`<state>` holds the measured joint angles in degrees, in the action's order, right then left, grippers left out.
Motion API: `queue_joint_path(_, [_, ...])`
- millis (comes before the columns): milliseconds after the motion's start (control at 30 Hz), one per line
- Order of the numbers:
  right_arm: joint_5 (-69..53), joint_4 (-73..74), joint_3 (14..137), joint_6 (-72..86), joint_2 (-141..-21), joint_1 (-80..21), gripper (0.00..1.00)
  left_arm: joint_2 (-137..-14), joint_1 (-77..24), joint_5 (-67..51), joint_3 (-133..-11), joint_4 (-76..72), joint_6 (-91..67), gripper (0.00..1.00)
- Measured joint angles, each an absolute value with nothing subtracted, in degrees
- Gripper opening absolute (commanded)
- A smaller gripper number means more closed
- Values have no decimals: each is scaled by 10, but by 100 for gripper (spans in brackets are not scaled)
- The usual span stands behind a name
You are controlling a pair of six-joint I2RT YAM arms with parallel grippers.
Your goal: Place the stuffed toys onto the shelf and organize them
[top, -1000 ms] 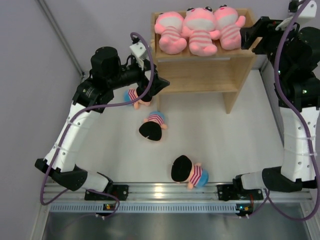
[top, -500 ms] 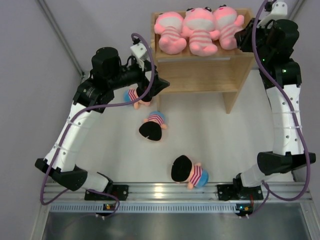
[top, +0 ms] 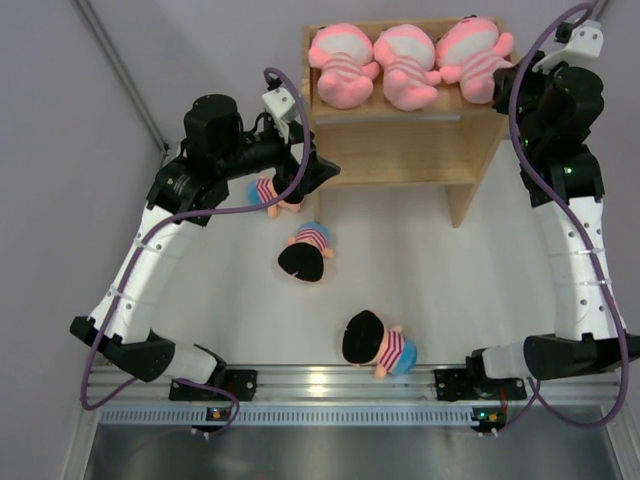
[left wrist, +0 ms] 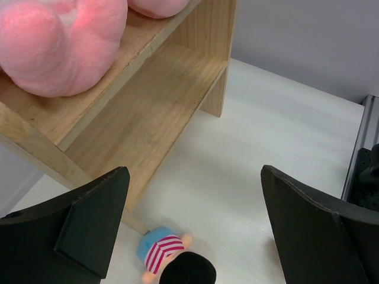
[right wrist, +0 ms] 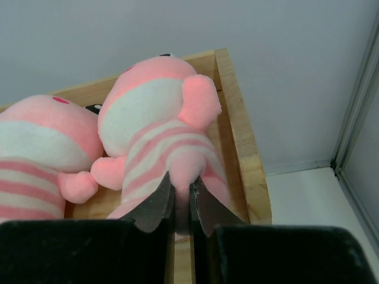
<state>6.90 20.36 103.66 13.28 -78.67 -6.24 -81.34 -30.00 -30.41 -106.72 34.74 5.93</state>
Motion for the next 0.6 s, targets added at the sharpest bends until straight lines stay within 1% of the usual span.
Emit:
queue_joint_path(33, [72, 200, 1032, 133, -783, -62, 0, -813, -300, -305, -1067, 347, 59, 99])
queue_joint_path(67, [73, 197, 1029, 133, -781, -62, 5, -813, -300, -305, -1067, 347, 59, 99])
queue_joint_path(100, [73, 195, 1027, 133, -780, -62, 15, -813, -300, -306, -1067, 348, 60, 99])
queue_joint_path(133, [73, 193, 1027, 135, -780, -62, 28, -813, -300, -306, -1067, 347, 60, 99])
queue_joint_path(167, [72, 193, 1027, 137, -780, -62, 48, -813, -300, -306, -1067, 347, 60, 99])
queue_joint_path(233, [69, 194, 1028, 140, -780, -62, 58, -813, -300, -305, -1066, 347, 62, 99])
queue_joint_path(267, [67, 194, 1028, 138, -780, -62, 65, -813, -300, -305, -1064, 347, 63, 99])
queue_joint_path(367, [65, 202, 1027, 133, -776, -62, 77, -810, -300, -295, -1047, 348, 79, 99])
queue_joint_path(467, [73, 211, 1007, 122, -748, -63, 78, -800, -300, -271, -1010, 359, 110, 99])
queue_joint_path(600, [83, 228, 952, 110, -656, -62, 78, -786, -300, -251, -959, 404, 174, 99])
